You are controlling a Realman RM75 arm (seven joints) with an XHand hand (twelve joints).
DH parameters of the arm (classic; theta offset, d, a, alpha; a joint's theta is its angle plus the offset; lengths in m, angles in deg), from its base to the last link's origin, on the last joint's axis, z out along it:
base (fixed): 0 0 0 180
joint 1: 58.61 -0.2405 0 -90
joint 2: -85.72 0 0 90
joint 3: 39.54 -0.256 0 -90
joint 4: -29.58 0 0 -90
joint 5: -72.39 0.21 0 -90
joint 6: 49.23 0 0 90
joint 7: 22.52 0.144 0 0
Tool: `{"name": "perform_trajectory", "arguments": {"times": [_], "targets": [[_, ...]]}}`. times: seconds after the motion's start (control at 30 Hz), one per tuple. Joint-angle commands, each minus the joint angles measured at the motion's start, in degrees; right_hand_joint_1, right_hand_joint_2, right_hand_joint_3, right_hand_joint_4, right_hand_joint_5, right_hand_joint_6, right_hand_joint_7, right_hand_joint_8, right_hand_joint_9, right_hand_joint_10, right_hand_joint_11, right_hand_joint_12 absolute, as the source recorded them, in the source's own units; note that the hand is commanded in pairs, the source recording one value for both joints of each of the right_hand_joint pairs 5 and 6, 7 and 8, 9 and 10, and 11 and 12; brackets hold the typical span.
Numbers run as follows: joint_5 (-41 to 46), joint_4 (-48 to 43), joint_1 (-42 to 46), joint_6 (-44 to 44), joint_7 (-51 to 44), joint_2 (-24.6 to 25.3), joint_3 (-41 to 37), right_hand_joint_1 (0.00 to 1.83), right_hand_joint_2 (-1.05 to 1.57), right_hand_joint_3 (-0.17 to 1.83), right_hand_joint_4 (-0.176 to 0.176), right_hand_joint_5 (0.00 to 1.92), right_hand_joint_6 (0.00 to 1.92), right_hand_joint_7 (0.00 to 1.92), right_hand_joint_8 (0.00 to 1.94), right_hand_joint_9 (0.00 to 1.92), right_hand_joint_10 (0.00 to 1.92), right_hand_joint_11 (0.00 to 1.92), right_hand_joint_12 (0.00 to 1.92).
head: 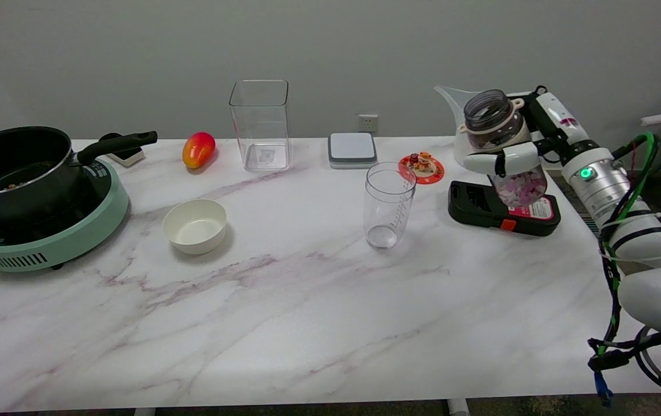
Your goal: Pour the contents of the bottle into the measuring cup.
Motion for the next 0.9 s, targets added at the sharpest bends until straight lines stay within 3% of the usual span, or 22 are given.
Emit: {"name": "perform_trajectory", "arguments": {"times": [0.03, 0.17, 0.2, 0.23, 0.27, 0.7, 0.87, 0.9], "targets": [[-3.88, -4.11, -4.26, -4.55, -25.68, -0.93, 4.7, 1.39, 1.07, 0.67, 0.0, 1.54, 1.54, 1.6, 1.6, 1.48, 1.48, 1.26, 1.26], [-3.98, -4.49, -4.12, -3.32, -29.43, -0.79, 5.58, 1.4, 1.04, 0.68, 0.0, 1.54, 1.54, 1.59, 1.59, 1.47, 1.47, 1.26, 1.26], [-5.15, -13.2, -2.97, -1.52, -28.73, -1.63, 9.57, 1.41, 1.03, 0.69, 0.0, 1.54, 1.54, 1.59, 1.59, 1.47, 1.47, 1.26, 1.26], [-4.15, -6.01, -3.66, -2.53, -30.52, -0.83, 6.2, 1.41, 1.03, 0.69, 0.0, 1.54, 1.54, 1.59, 1.59, 1.47, 1.47, 1.26, 1.26], [-3.94, -4.73, -3.81, -2.75, -31.75, -0.6, 5.51, 1.41, 1.02, 0.69, 0.0, 1.54, 1.54, 1.59, 1.59, 1.47, 1.47, 1.26, 1.26], [-4.04, -6.09, -4.91, -3.19, -43.46, -0.61, 7.38, 1.43, 0.93, 0.76, 0.0, 1.54, 1.54, 1.58, 1.58, 1.45, 1.45, 1.24, 1.24], [-7.9, -7.45, -5.05, -4.56, -44.66, -0.91, 6.55, 1.45, 0.84, 0.84, 0.0, 1.52, 1.52, 1.56, 1.56, 1.42, 1.42, 1.21, 1.21], [-9.91, -16.56, -4.23, -3.56, -44.2, -1.81, 10.57, 1.46, 0.8, 0.87, 0.0, 1.52, 1.52, 1.55, 1.55, 1.42, 1.42, 1.21, 1.21]]}}
